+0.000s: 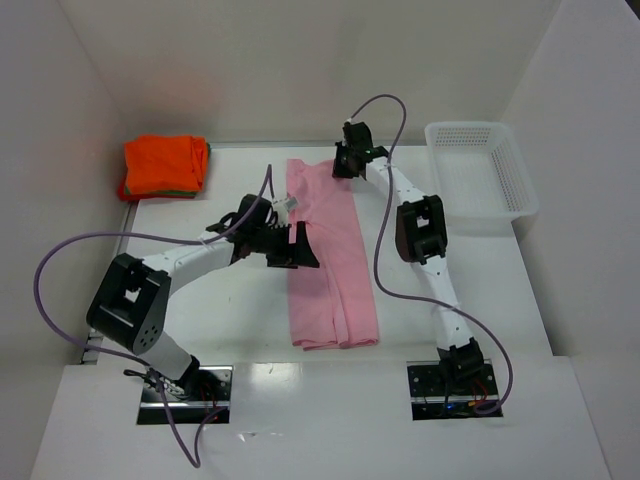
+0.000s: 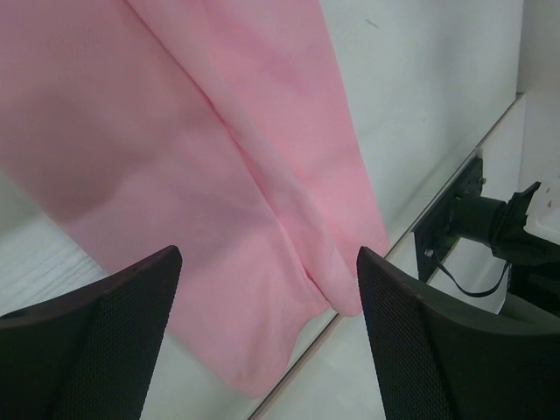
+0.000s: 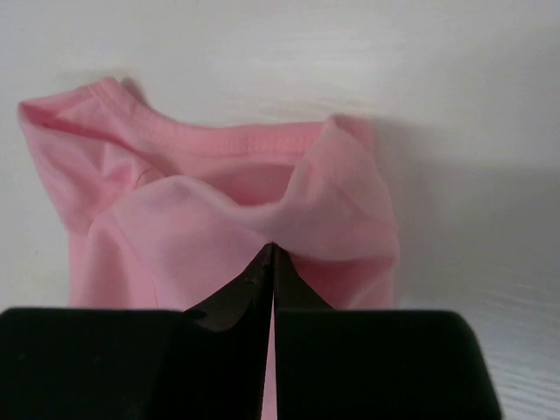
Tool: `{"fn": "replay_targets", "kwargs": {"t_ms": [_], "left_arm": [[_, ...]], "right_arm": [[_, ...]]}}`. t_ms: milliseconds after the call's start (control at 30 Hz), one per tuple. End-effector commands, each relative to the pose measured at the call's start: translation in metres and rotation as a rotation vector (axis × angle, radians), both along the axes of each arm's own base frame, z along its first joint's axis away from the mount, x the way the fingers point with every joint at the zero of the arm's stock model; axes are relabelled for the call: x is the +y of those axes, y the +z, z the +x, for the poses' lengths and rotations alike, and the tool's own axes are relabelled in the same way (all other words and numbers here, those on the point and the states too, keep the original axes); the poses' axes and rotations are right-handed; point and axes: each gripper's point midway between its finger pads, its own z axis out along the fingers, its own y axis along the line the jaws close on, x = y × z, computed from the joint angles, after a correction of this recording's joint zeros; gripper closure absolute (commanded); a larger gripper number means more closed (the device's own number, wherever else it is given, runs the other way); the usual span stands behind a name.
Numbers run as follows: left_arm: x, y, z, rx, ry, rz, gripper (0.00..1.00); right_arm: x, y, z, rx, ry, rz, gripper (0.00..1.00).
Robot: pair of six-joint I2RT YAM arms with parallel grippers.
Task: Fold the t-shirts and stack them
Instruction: Rotate the tshirt 90 degrees
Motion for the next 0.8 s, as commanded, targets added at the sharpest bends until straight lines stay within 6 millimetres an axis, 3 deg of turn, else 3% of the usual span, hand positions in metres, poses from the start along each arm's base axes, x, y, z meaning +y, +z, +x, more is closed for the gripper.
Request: {"fn": "replay_targets", "kwargs": {"t_ms": [0,200,333,533,633,767], "left_arm": [[-0.007,-0.012,-0.012,0.050,-0.050,-0.003,0.11],[-0.012,-0.020,-0.017,0.067,-0.080,0.027,0.11],[-0.017,-0.020,-0.023,0.067,-0.099,0.028,0.11],[-0.017,-0.015,-0.016,0.051,-0.075,0.065,0.11],[-0.026,-0.009,-0.018,0.042,-0.061,0.084,0.11],[-0.048,-0.002,-0.035,0.020,-0.050,0.103,0.11]], "right_arm": [[-0.023,-0.002,0.018,-0.013,-0.046,-0.049,0.95],[-0.053,-0.010,0.025,0.012,-0.106,-0.040,0.95],[-0.054,-0.003,0.027,0.000,-0.113,-0.043,0.95],[-0.055,0.009,0.031,-0.033,-0.122,-0.040,0.94],[-0.054,0.018,0.035,-0.056,-0.116,-0.039,0.94],[-0.056,0.012,0.035,-0.049,-0.124,-0.049,0.94]]}}
